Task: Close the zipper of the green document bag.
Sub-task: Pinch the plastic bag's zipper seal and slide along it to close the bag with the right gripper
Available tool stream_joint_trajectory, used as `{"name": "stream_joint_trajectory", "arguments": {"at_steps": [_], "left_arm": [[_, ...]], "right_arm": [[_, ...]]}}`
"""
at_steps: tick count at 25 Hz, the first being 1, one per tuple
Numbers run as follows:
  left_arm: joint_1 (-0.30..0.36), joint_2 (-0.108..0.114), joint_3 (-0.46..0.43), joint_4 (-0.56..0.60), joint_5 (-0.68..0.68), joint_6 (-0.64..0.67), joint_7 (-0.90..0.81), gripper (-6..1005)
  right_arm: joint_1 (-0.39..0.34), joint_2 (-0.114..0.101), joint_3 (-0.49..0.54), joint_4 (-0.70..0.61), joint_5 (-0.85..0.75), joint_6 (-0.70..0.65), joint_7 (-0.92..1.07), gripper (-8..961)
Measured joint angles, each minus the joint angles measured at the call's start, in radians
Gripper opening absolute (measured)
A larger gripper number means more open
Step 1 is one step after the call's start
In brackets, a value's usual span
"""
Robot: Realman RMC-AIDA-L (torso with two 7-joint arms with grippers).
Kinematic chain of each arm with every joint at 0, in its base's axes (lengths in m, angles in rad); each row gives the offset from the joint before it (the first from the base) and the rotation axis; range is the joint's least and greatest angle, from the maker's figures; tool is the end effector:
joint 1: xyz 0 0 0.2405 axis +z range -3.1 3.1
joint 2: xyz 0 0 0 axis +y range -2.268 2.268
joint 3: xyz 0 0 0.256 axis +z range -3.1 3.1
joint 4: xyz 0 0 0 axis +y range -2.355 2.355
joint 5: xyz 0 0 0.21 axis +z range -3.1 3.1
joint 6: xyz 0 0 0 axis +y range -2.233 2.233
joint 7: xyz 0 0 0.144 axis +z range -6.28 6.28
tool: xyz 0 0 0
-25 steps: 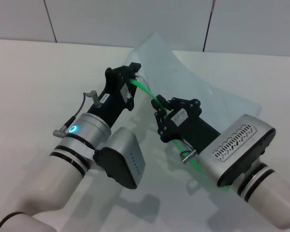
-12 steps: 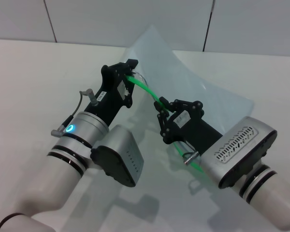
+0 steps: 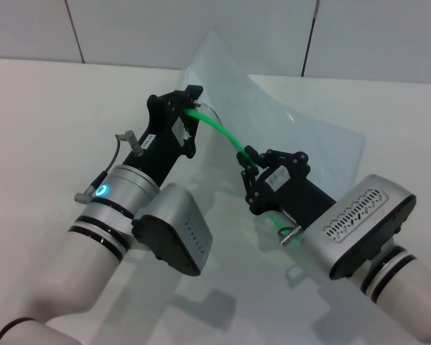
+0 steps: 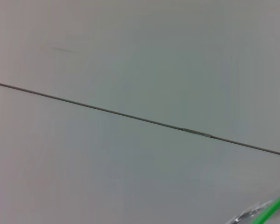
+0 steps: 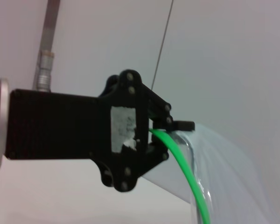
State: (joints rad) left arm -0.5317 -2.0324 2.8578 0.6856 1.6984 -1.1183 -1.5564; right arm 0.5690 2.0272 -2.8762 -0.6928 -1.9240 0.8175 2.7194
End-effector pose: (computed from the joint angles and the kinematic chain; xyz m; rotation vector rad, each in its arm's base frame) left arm -0.2091 0.3264 -0.0903 -1.6474 0.6794 0.0839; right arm 0.2015 0.3118 -0.1384 -2.1957 0.2079 0.5697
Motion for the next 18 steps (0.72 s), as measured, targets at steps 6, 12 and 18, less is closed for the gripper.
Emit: {"name": "stream_joint_trajectory", "arguments": {"at_steps": [6,12,18], "left_arm": [[0.002,0.0,0.0,0.0,0.0,-0.021,-0.01,74],[0.004,0.0,0.0,0.0,0.001,-0.023,-0.013,77],[0.004,0.0,0.0,0.0,0.002,-0.023,-0.013,80]], "right_arm": [[-0.008,0.001,0.0,0.027,0.0,-0.008,0.031,88],[-0.019,0.002,0.0,0.048,0.0,-0.012,0.037,90],[-0.022,0.002,0.0,0.071,0.001,-0.02,0.052,91]]}}
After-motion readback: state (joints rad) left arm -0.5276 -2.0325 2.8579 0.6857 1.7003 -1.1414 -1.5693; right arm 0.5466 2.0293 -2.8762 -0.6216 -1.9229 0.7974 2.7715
